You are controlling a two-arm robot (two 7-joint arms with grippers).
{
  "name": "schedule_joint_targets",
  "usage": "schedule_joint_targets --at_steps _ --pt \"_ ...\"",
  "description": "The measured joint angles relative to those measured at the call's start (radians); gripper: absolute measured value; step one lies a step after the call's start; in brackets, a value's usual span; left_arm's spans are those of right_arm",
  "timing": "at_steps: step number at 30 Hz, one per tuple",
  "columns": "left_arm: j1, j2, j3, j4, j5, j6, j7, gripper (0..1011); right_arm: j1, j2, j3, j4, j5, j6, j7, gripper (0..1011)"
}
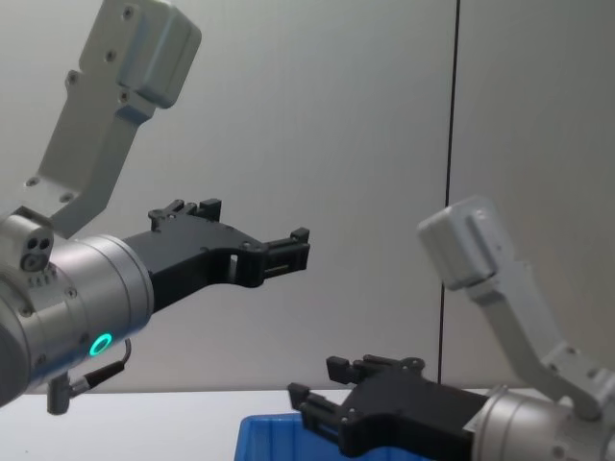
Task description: Pick up the two dolls from the table and place them into the box.
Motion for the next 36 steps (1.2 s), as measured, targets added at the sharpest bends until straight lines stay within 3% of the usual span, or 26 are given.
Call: schedule_joint_targets --at_steps 10,17,23,36 --pt "0.000 0.000 0.000 0.000 0.000 0.000 0.000 1001 0.025 -0.018 -0.007 0.038 -0.021 0.011 -0.033 760" --pt "0.000 0.000 0.000 0.000 0.000 0.000 0.000 1001 -0.001 -0.004 -0.001 -0.005 -0.023 0.053 -0.101 988" --pt "0.000 0.000 0.000 0.000 0.000 0.000 0.000 1001 -0.034 0.013 0.006 -0.058 -0.020 0.095 -0.159 1005" --pt "0.000 0.000 0.000 0.000 0.000 0.000 0.000 1001 -0.157 0.090 0.035 -0.216 0.010 0.205 -0.295 1005"
